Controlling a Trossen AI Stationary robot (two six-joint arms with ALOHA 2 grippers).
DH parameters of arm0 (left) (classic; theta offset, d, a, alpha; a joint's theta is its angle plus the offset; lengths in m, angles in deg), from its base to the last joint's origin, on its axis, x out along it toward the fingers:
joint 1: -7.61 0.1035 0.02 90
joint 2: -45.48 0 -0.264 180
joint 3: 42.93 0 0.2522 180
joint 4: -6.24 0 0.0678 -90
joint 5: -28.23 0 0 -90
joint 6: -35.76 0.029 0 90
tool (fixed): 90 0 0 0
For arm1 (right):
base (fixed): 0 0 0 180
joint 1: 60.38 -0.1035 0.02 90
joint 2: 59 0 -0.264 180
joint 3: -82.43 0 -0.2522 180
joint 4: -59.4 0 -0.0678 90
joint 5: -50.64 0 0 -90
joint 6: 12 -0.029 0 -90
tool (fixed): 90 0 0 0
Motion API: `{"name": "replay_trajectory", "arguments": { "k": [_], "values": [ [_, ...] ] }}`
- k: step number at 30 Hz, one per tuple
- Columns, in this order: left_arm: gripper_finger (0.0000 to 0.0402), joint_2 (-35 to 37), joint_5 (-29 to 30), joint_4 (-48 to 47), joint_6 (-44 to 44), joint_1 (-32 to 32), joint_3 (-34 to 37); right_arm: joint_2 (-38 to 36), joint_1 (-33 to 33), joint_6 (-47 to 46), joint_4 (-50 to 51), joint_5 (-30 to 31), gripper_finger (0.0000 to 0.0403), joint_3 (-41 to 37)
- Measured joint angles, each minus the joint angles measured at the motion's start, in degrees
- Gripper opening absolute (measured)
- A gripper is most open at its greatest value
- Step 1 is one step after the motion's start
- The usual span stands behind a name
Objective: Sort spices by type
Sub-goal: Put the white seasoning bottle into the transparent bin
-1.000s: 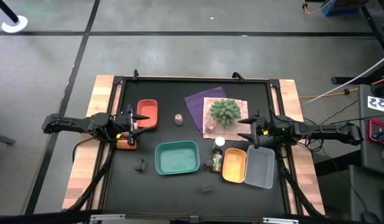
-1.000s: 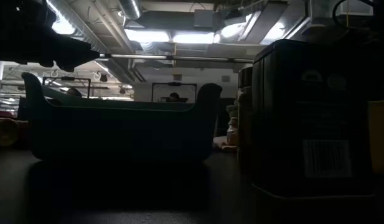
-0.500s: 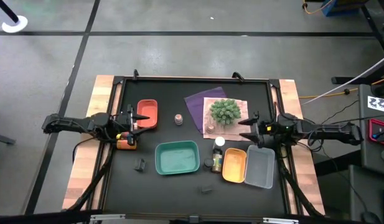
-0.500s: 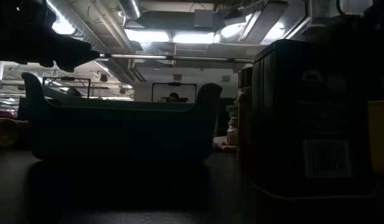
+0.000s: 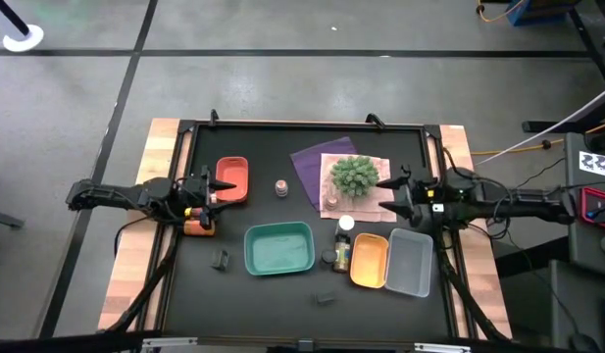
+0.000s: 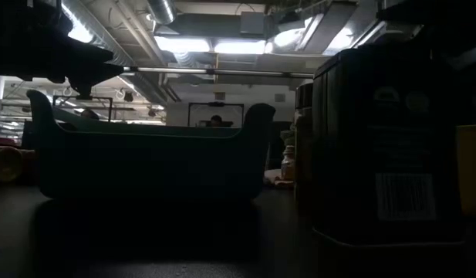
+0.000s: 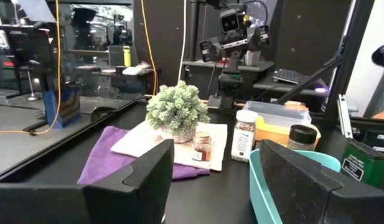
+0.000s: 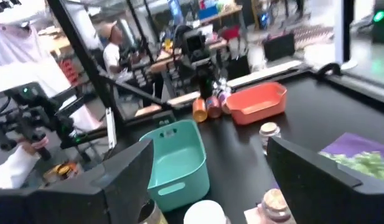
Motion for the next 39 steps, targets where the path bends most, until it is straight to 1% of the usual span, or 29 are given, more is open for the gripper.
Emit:
{"name": "replay_trajectory", "arguments": {
  "k": [7, 9, 12, 16, 21, 24, 29, 36, 39],
  "values": [
    [0.0227, 0.0, 0.0, 0.0, 0.0, 0.0, 0.0, 15.8, 0.0, 0.4, 1.6, -6.6, 0.0312, 7.8],
    [0.0227, 0.0, 0.0, 0.0, 0.0, 0.0, 0.0, 20.0, 0.0, 0.9, 5.6, -7.9, 0.0312, 11.1],
    [0.0227, 0.0, 0.0, 0.0, 0.1, 0.0, 0.0, 25.8, 0.0, 2.9, 13.8, -8.0, 0.0312, 16.4],
    [0.0227, 0.0, 0.0, 0.0, 0.1, 0.0, 0.0, 32.6, 0.0, 8.6, 23.6, -7.8, 0.0312, 23.1],
    [0.0227, 0.0, 0.0, 0.0, 0.2, 0.0, 0.0, 39.9, 0.0, 15.2, 32.1, -8.6, 0.0312, 29.6],
    [0.0227, 0.0, 0.0, 0.0, 0.2, 0.0, 0.0, 43.3, -0.1, 18.3, 34.4, -8.9, 0.0312, 31.6],
    [0.0227, 0.0, 0.0, 0.0, 0.2, 0.0, 0.0, 46.7, -0.1, 23.2, 34.3, -8.9, 0.0312, 32.4],
    [0.0227, 0.0, 0.0, 0.0, 0.2, 0.0, 0.0, 47.9, -0.1, 24.5, 34.5, -9.3, 0.0312, 32.4],
    [0.0227, 0.0, 0.0, 0.0, 0.2, 0.0, 0.0, 47.9, -1.4, 26.0, 34.6, -8.7, 0.0312, 32.4]
  ]
}}
